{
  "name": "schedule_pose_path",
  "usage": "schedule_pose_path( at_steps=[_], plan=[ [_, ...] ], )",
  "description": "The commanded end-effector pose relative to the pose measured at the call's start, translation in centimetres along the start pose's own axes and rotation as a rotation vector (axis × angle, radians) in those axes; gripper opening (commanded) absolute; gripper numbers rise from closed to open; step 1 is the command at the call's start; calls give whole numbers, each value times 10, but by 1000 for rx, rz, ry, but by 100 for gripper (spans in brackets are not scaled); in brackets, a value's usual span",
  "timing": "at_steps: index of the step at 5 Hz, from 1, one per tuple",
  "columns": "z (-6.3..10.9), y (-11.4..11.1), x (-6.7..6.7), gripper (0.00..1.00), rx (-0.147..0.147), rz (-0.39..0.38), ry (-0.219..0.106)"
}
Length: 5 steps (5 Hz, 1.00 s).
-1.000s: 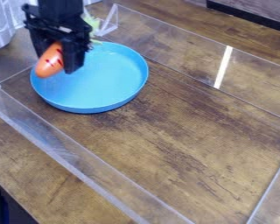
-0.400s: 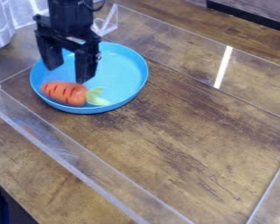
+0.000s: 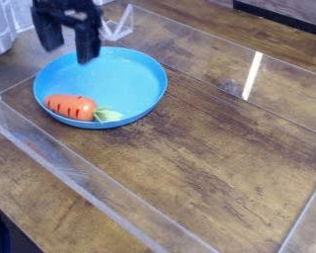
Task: Put the carrot in the blue tray
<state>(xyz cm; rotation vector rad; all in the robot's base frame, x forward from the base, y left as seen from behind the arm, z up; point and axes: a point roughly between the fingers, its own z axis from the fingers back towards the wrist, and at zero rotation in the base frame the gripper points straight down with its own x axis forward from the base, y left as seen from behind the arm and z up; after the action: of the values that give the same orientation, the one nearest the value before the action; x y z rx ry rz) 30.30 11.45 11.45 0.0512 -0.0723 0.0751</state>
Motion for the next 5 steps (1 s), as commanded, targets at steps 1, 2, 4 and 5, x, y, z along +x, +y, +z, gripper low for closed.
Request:
schedule_pose_path(
  at_steps=[1, 2, 4, 5],
  plan=[
    [18, 15, 6, 100, 8, -1, -43],
    [12, 19, 7, 100, 10, -23, -39],
    [3, 21, 12, 100, 16, -62, -27],
    [-1, 22, 14, 100, 17, -72, -21]
  ],
)
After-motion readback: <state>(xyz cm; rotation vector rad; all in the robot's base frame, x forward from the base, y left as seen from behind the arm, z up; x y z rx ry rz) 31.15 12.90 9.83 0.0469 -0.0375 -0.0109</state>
